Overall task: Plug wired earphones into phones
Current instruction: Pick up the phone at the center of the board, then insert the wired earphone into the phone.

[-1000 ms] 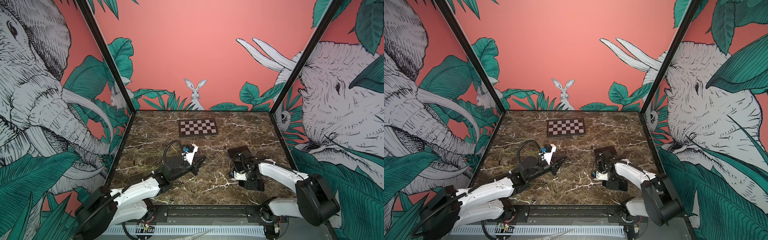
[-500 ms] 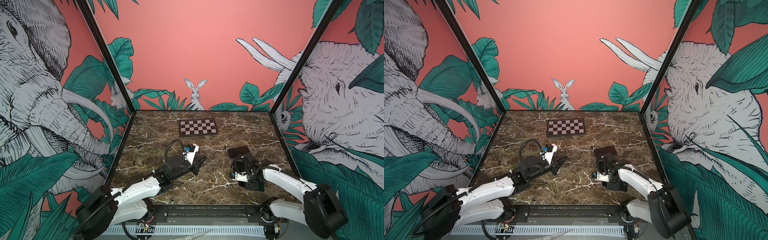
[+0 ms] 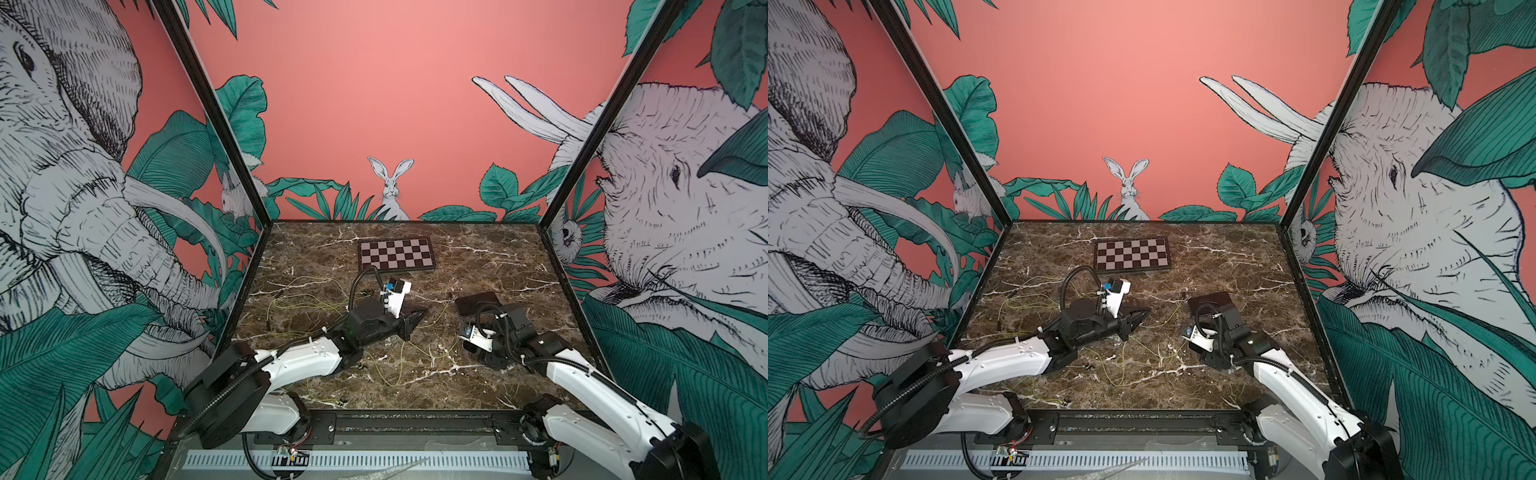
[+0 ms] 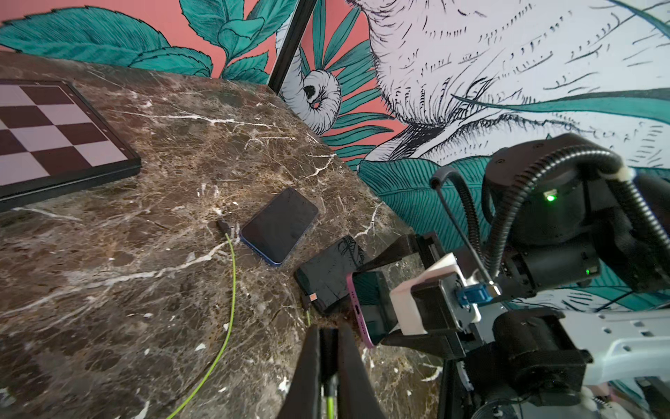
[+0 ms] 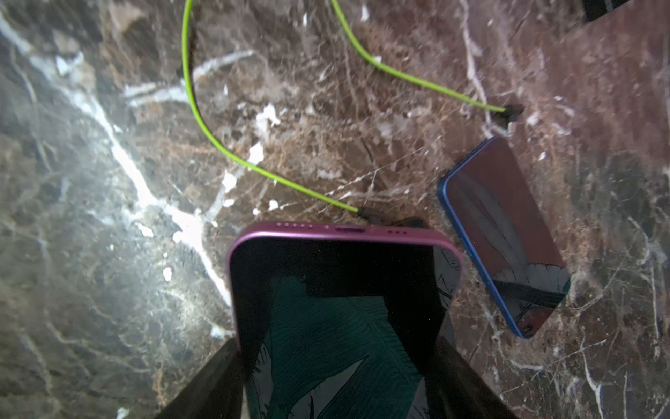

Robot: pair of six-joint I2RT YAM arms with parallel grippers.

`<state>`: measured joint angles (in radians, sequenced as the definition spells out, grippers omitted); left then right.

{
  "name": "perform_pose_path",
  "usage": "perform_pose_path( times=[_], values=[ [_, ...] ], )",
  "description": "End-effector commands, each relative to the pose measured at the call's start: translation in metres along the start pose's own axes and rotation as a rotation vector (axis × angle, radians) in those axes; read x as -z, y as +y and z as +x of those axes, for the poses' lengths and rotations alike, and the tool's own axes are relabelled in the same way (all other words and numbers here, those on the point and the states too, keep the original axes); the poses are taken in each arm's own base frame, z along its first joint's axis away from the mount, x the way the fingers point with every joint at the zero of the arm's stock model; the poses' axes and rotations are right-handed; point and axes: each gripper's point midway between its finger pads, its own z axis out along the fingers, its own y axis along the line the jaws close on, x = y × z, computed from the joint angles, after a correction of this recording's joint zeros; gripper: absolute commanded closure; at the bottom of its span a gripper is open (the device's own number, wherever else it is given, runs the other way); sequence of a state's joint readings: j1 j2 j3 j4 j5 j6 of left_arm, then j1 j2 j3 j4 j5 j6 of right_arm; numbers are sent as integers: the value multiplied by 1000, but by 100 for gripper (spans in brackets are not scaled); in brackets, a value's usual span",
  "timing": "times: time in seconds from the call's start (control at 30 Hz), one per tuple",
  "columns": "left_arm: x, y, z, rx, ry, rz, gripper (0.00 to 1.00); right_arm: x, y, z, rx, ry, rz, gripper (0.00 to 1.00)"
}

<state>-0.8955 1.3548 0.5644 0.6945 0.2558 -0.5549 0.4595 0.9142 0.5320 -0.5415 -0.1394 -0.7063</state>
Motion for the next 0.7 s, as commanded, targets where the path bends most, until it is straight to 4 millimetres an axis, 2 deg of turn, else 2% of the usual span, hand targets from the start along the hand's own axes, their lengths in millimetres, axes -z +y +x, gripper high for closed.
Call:
perform_pose_path(
  times=[0.0,0.17,0.33,0.67],
  values=[
    [-11,-24,-19,55,-37,93,100,11,-14,-31,-38,-155,63,32],
    [-28,-40,-12,47,1,119,100,24,-24,-51,-84,-273,114,33],
    [-40,-48,-8,54,20,135,100,31,-24,-59,-80,-315,118,33],
    [-51,-48,-9,65,1,101,100,41,-30,-74,-94,-380,143,34]
  ],
)
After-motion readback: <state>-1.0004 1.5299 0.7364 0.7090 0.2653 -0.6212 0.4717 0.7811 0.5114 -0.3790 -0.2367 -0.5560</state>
